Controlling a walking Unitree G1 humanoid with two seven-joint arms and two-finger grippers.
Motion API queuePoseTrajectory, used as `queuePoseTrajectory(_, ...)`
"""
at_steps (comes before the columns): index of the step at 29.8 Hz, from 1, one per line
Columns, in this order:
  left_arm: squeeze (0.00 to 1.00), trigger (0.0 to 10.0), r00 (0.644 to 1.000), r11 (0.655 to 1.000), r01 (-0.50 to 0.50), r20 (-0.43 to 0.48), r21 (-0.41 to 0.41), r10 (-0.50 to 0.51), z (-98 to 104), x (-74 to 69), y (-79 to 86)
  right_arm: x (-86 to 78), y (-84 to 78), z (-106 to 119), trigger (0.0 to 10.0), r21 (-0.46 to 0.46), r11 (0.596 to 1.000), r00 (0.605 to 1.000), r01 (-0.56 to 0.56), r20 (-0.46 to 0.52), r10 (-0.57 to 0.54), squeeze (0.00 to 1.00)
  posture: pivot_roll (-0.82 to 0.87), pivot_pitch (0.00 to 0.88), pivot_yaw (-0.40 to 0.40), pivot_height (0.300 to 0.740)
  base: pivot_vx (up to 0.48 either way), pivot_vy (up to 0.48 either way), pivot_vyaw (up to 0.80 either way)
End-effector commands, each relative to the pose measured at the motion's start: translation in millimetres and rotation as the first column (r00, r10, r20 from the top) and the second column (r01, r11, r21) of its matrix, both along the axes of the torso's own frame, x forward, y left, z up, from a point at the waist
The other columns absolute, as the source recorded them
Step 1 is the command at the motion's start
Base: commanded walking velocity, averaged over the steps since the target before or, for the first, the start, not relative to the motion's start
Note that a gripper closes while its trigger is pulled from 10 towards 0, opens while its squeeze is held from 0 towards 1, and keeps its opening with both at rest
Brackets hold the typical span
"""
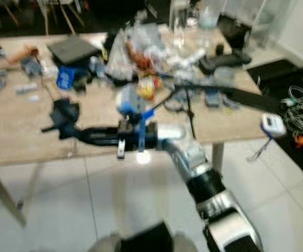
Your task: Picking trash to rubbish bin
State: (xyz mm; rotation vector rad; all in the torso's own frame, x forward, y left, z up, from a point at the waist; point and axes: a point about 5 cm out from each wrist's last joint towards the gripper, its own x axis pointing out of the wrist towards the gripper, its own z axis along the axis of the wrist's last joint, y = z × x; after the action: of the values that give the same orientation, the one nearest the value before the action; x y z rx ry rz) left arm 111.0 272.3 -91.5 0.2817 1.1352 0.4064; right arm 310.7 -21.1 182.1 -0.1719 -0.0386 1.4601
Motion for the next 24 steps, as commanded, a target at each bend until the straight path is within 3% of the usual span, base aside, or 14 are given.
queuePoseTrajectory(1,0.00,10.0,0.996,0.999,-0.046,0.074,-0.019,0.048,6,8.3,7.8,-1.6,4.1,-31,10.0,-0.131,0.991,0.999,0.024,-0.035,-0.029,0.00,0.07,0.128,-0.017,0.740,-0.349,0.000,0.00)
queuePoseTrajectory(6,0.00,10.0,0.963,0.995,-0.085,0.252,-0.044,0.094,23,49.2,10.7,-0.2,-12.9,-83,10.0,-0.339,0.935,0.987,0.102,-0.081,-0.137,0.00,0.08,0.128,-0.021,0.740,-0.356,0.000,0.00)
queuePoseTrajectory(10,0.00,10.0,0.958,0.997,-0.082,0.276,0.003,0.078,32,58.0,20.5,-5.1,-31.7,-121,10.0,-0.467,0.869,0.958,0.163,-0.136,-0.253,0.00,0.08,0.128,-0.021,0.740,-0.355,0.000,0.00)
queuePoseTrajectory(12,0.00,10.0,0.954,0.996,-0.090,0.286,-0.004,0.087,33,58.9,21.6,-6.2,-34.7,-127,10.0,-0.481,0.859,0.950,0.174,-0.148,-0.275,0.00,0.08,0.128,-0.021,0.740,-0.356,0.000,0.00)
queuePoseTrajectory(13,0.00,10.0,0.944,0.995,-0.091,0.315,-0.044,0.100,34,62.3,20.0,-7.7,-41.8,-137,10.0,-0.513,0.833,0.931,0.210,-0.156,-0.331,0.00,0.08,0.126,-0.019,0.740,-0.371,0.000,0.00)
queuePoseTrajectory(14,0.00,10.0,0.929,0.992,-0.060,0.359,-0.108,0.095,35,68.9,14.3,-11.1,-54.8,-156,10.0,-0.570,0.776,0.890,0.269,-0.162,-0.427,0.00,0.08,0.126,-0.019,0.740,-0.371,0.000,0.00)
queuePoseTrajectory(15,0.00,10.0,0.929,0.992,-0.060,0.359,-0.108,0.095,35,68.9,14.3,-11.1,-54.8,-156,10.0,-0.570,0.776,0.890,0.269,-0.162,-0.427,0.00,0.08,0.126,-0.019,0.740,-0.371,0.000,0.00)
queuePoseTrajectory(17,0.00,10.0,0.929,0.990,-0.009,0.366,-0.139,0.060,34,71.5,6.2,-14.9,-66.1,-169,10.0,-0.599,0.728,0.832,0.334,-0.175,-0.526,0.00,0.08,0.125,-0.019,0.740,-0.373,0.000,0.00)
queuePoseTrajectory(18,0.00,10.0,0.941,0.990,0.024,0.338,-0.137,0.024,30,68.6,0.4,-18.0,-77.2,-179,10.0,-0.621,0.674,0.765,0.399,-0.181,-0.619,0.00,0.08,0.119,-0.019,0.740,-0.480,0.000,0.00)
queuePoseTrajectory(19,0.00,10.0,0.941,0.990,0.024,0.338,-0.137,0.024,30,68.6,0.4,-18.0,-77.2,-179,10.0,-0.621,0.674,0.765,0.399,-0.181,-0.619,0.00,0.08,0.119,-0.019,0.740,-0.480,0.000,0.00)
queuePoseTrajectory(20,0.00,10.0,0.959,0.989,0.065,0.281,-0.133,-0.025,21,59.6,-9.4,-26.2,-98.3,-195,10.0,-0.667,0.559,0.638,0.492,-0.161,-0.753,0.00,0.08,0.118,-0.020,0.740,-0.480,0.000,0.00)
queuePoseTrajectory(21,0.00,10.0,0.959,0.989,0.065,0.281,-0.133,-0.025,21,59.6,-9.4,-26.2,-98.3,-195,10.0,-0.667,0.559,0.638,0.492,-0.161,-0.753,0.00,0.08,0.118,-0.020,0.740,-0.480,0.000,0.00)
queuePoseTrajectory(23,0.00,10.0,0.968,0.988,0.071,0.249,-0.137,-0.035,16,52.7,-13.8,-32.3,-109.7,-203,10.0,-0.687,0.500,0.560,0.527,-0.162,-0.812,0.00,0.08,0.118,-0.020,0.740,-0.480,0.000,0.00)
queuePoseTrajectory(24,0.00,10.0,0.974,0.987,0.064,0.223,-0.148,-0.030,12,46.0,-17.2,-37.9,-118.6,-209,10.0,-0.705,0.454,0.502,0.545,-0.159,-0.850,0.00,0.08,0.111,-0.020,0.740,-0.480,0.000,0.00)
